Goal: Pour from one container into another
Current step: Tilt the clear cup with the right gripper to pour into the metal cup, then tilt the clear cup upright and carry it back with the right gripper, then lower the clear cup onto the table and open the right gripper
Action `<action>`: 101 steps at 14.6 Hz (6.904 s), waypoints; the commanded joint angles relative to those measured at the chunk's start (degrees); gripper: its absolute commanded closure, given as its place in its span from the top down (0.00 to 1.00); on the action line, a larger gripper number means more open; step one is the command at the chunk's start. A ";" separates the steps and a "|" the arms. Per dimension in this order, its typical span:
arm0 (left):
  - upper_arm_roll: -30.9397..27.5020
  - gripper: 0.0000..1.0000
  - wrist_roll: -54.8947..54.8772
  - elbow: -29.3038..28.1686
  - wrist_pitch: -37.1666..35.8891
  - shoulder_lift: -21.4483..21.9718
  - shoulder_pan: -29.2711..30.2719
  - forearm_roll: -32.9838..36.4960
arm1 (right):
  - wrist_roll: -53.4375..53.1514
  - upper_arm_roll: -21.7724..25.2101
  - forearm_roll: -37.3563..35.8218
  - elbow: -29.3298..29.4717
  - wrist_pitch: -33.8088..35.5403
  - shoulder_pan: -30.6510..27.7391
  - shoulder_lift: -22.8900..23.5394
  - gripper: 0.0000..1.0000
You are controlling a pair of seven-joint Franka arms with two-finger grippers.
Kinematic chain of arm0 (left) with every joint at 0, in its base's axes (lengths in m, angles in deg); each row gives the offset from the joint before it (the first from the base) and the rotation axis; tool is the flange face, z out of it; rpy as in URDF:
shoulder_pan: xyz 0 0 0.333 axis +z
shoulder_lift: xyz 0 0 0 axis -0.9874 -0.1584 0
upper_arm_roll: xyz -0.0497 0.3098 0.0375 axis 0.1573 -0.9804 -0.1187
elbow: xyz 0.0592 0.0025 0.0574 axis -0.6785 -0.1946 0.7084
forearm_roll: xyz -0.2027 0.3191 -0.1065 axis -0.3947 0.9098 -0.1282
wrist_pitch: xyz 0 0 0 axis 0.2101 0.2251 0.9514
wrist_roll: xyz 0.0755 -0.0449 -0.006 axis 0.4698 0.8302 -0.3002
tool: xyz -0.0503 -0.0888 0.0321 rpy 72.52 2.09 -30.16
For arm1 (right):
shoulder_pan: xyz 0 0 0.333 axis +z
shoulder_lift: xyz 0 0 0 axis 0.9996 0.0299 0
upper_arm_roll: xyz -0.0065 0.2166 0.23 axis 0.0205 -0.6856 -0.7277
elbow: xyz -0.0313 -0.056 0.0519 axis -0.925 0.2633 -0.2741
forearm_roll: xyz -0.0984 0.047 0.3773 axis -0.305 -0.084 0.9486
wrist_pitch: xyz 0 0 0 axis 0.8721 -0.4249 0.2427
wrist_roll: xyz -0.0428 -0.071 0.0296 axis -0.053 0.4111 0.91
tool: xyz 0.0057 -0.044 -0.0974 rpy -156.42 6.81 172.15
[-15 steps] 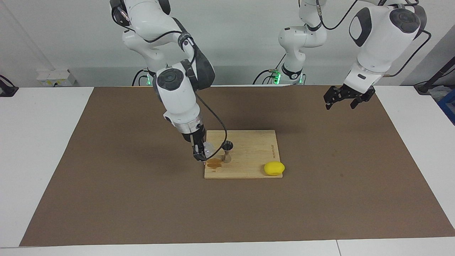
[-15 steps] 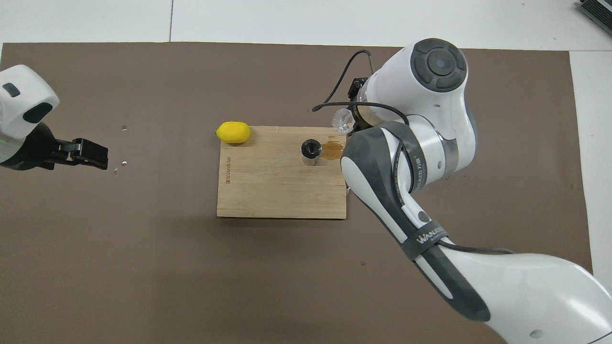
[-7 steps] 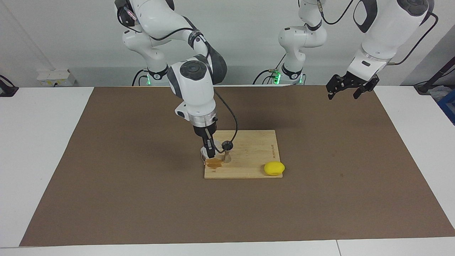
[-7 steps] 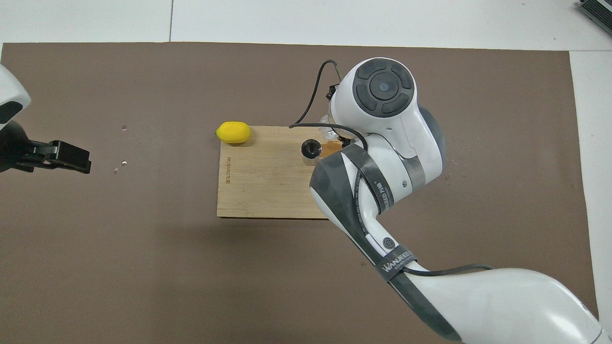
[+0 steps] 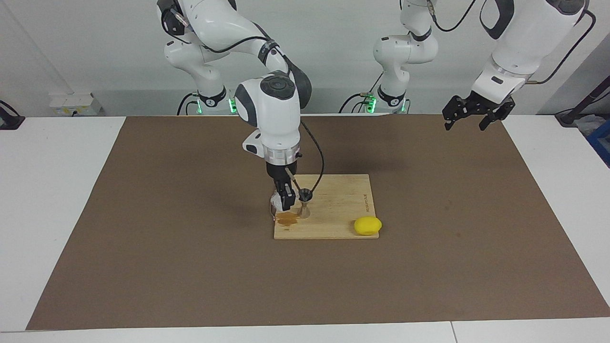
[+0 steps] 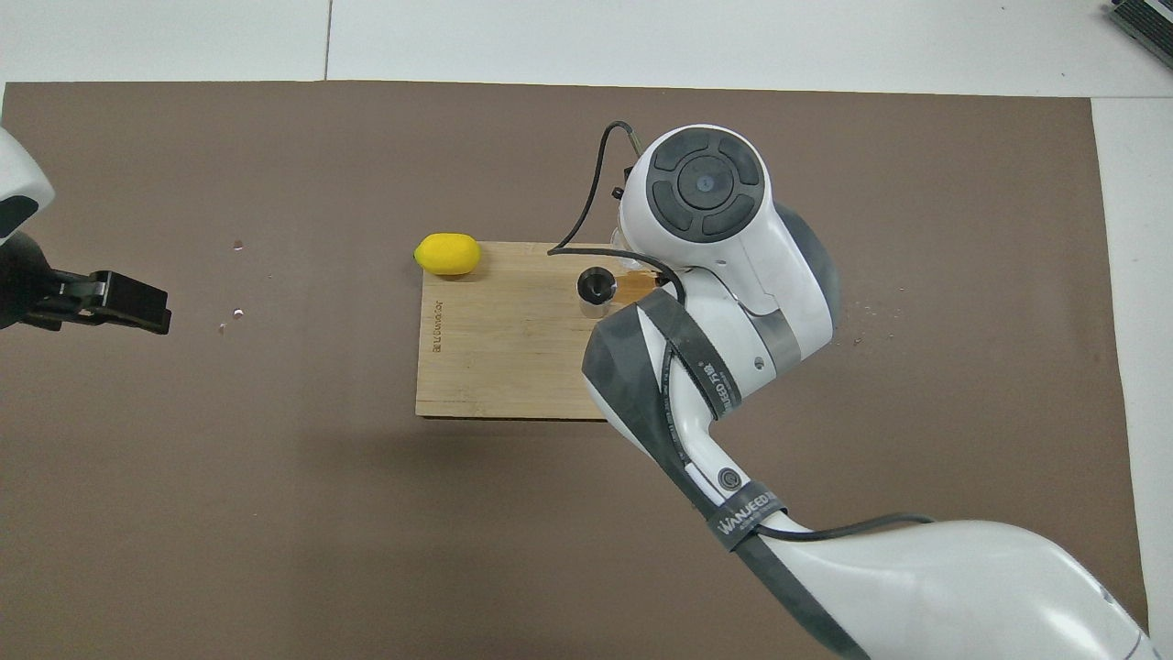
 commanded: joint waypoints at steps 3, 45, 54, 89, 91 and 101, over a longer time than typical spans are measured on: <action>-0.35 1.00 -0.59 -0.20 -1.12 0.05 -0.26 -0.41 | -0.99 -0.24 -5.70 0.83 0.91 1.27 1.01 0.00; -0.35 1.00 -0.68 -0.47 -1.12 0.40 -0.26 -0.41 | -0.20 -0.42 -14.24 -1.89 2.85 5.22 -0.57 0.00; -0.35 1.00 -0.68 -0.47 -1.12 0.40 -0.26 -0.41 | -0.20 -0.42 -14.24 -1.89 2.59 5.22 -0.57 0.00; -0.35 1.00 -0.68 -0.47 -1.12 0.40 -0.26 -0.41 | 16.64 -0.42 33.99 -15.74 -2.68 -15.77 -3.90 0.00; -0.35 1.00 -0.68 -0.47 -1.12 0.40 -0.26 -0.41 | 22.62 -0.42 40.83 -21.03 -5.32 -19.46 -5.49 0.00; -0.35 1.00 -0.68 -0.47 -1.12 0.40 -0.26 -0.41 | 44.60 -0.42 51.76 -29.14 -2.52 -33.35 -5.50 0.00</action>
